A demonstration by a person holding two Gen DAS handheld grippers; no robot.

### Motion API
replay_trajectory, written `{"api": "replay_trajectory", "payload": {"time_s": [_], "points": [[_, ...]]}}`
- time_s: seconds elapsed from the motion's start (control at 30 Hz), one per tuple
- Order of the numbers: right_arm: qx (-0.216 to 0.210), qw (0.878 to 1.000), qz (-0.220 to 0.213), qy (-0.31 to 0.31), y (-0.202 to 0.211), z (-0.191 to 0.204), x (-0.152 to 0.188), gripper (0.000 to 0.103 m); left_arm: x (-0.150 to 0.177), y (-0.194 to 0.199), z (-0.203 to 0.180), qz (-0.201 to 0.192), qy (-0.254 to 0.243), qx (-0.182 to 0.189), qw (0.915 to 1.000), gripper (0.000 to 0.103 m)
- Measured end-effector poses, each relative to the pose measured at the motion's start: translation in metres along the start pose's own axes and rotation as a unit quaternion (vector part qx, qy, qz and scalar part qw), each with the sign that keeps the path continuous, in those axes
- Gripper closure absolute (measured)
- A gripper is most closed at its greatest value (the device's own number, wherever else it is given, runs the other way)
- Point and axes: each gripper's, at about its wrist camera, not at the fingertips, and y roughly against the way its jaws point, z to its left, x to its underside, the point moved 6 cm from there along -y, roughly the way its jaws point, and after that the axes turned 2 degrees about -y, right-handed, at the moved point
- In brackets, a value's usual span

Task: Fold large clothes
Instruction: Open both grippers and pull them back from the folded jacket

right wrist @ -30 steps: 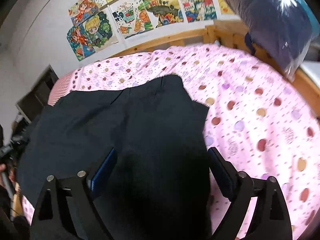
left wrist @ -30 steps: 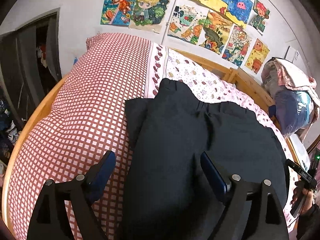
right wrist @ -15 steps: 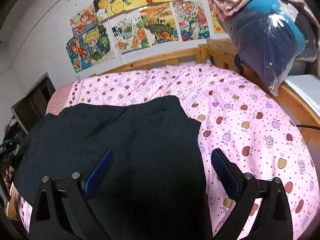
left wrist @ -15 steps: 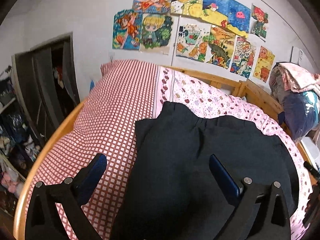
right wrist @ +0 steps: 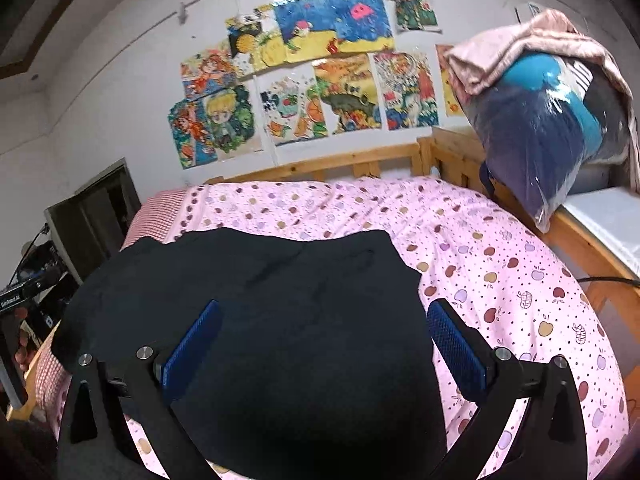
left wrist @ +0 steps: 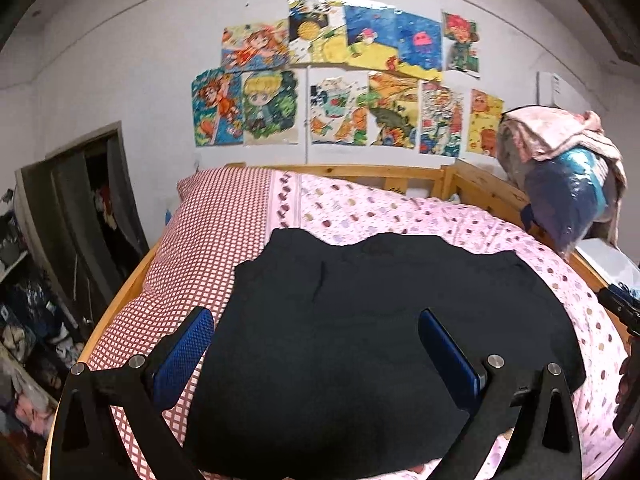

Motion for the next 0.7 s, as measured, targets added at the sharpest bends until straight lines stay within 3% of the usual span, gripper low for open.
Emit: {"api": "replay_trajectory", "payload": {"time_s": [0.33, 0.7], "points": [[-0.024, 0.999, -0.021, 0.009, 0.043, 0.024, 0.010, 0.002, 0.007, 0.038, -0.026, -0.018, -0.009, 0.036, 0.9992, 0.000], [-0.053, 0.998, -0.027, 0.026, 0.080, 0.052, 0.019, 0.002, 0.019, 0.071, -0.038, -0.029, -0.017, 0.049, 0.9982, 0.000]]}}
